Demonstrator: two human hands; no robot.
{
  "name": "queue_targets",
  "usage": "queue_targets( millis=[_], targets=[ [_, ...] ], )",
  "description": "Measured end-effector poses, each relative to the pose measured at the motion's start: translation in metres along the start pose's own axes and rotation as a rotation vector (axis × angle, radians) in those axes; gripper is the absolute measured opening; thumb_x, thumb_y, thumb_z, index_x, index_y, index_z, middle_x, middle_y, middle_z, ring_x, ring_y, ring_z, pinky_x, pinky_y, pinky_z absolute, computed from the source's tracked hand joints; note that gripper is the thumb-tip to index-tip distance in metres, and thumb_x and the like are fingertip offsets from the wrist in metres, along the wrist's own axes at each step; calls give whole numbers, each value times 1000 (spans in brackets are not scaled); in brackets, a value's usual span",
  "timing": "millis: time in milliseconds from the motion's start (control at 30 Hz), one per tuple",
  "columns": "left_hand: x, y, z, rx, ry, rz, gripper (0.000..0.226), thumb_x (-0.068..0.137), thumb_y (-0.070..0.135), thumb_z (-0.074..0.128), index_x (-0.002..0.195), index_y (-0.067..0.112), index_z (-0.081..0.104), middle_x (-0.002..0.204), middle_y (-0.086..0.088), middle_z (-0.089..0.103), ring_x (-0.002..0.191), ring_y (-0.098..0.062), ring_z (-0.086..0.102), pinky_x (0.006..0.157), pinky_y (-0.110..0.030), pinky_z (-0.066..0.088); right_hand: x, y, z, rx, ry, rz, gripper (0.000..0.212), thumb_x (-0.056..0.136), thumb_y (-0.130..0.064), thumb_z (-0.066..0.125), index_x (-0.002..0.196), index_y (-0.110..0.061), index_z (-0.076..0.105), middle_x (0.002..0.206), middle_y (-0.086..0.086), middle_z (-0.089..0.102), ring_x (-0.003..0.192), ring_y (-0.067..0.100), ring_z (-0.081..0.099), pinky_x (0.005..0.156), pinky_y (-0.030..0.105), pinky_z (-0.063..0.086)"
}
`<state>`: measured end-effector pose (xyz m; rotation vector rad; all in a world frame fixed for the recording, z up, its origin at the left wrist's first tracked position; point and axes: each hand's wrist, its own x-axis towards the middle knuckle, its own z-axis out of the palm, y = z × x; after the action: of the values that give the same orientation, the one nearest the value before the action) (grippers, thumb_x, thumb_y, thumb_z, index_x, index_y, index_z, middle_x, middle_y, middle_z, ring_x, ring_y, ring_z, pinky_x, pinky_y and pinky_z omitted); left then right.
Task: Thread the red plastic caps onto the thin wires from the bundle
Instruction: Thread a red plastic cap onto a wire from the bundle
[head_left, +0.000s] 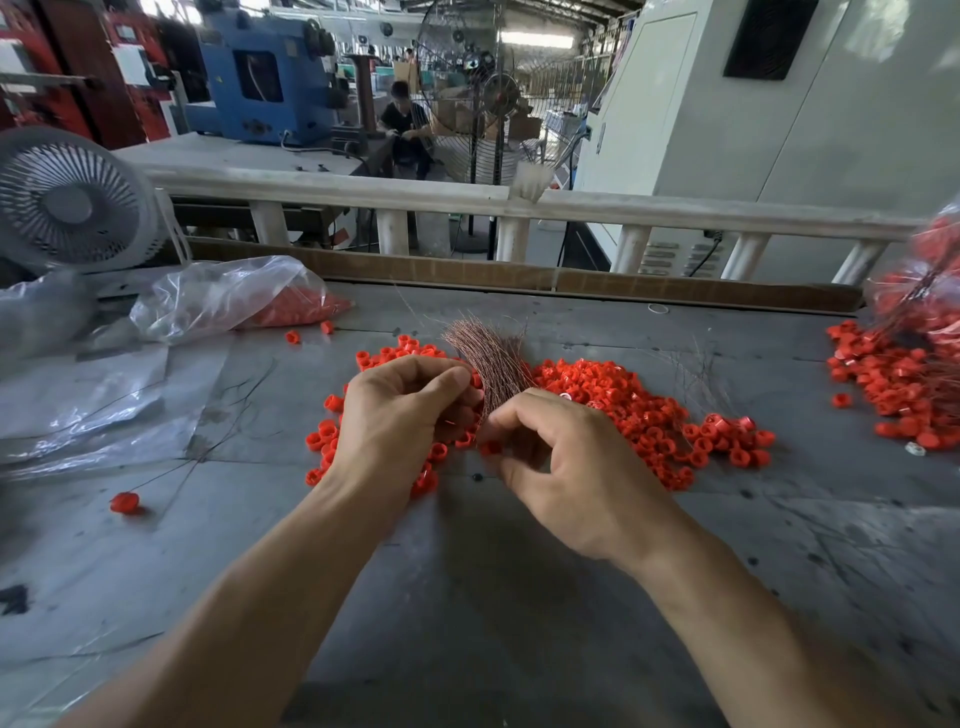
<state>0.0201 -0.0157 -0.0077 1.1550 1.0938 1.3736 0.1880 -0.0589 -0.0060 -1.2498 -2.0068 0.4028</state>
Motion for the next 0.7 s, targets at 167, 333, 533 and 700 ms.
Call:
queue_targets(
  millis=[167,333,533,700],
  targets=[
    [2,1,-2,-14,43,13,11,94,8,70,84,7,75,75,-10,75,65,-17,67,65,-29,59,-2,3,1,7,-28,15,18,88,-15,75,95,-30,69,94,-18,64,87,5,64,74,18,50],
    [1,-1,-1,-34,64,51,12,94,9,71,82,8,75,74,-9,75,65,-16,68,63,-25,58,-2,4,1,39,-33,12,18,88,-15,76,94,-31,70,95,-18,66,88,5,64,75,16,49],
    [5,0,-5,-7,-19,18,17,98,24,68,90,14,79,88,-8,79,74,-16,71,65,-28,60,3,19,-6,-107,348,61,17,85,-12,80,95,-23,72,89,-15,63,81,3,59,76,15,46],
    [4,-4,-2,157,-61,34,14,100,14,64,95,16,77,86,-3,79,75,-14,71,68,-29,59,4,45,-32,-303,602,291,11,87,-16,76,95,-23,71,95,-4,69,90,20,65,83,37,55]
  ],
)
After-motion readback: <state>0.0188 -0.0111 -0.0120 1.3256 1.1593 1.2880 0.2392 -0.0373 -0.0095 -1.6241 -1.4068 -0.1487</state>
